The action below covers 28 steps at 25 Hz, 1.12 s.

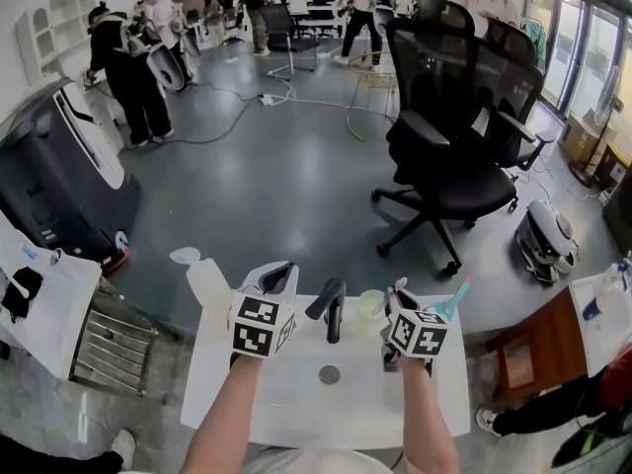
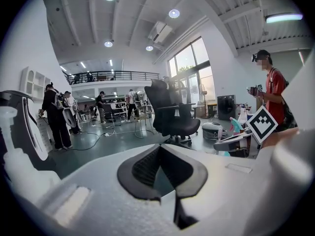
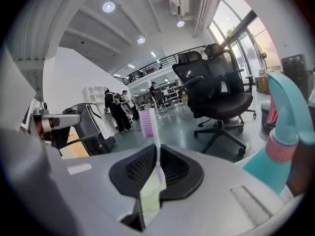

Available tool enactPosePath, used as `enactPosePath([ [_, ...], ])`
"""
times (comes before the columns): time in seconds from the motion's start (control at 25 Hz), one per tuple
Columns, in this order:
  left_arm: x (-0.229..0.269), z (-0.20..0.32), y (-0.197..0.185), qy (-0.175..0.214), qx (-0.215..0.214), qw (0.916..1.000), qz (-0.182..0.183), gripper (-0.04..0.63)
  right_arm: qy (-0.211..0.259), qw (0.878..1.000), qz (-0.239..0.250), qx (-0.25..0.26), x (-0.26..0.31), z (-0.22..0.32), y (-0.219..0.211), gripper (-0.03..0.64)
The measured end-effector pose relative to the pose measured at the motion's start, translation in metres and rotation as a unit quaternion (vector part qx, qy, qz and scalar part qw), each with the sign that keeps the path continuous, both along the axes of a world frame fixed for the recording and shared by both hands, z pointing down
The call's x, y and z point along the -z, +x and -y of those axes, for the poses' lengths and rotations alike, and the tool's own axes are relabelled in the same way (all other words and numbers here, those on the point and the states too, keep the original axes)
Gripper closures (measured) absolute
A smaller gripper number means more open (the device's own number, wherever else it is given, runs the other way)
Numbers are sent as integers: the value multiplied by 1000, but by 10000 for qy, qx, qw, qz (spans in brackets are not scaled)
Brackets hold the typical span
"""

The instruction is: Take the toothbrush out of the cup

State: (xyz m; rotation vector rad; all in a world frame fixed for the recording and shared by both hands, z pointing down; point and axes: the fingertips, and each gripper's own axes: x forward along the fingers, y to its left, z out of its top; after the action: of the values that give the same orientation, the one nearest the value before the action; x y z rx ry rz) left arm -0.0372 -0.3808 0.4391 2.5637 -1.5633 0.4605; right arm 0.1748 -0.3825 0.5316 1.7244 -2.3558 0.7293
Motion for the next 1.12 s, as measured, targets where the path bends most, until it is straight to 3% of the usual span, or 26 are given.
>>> enactPosePath([
  [0.6, 3, -9, -1, 24, 141, 9999, -80, 595, 249, 9992, -176, 273, 26, 1, -7, 591],
  [1.12, 5, -21, -12, 62, 331, 9994, -100, 595, 765, 9949, -268, 598, 77, 1, -26, 591],
])
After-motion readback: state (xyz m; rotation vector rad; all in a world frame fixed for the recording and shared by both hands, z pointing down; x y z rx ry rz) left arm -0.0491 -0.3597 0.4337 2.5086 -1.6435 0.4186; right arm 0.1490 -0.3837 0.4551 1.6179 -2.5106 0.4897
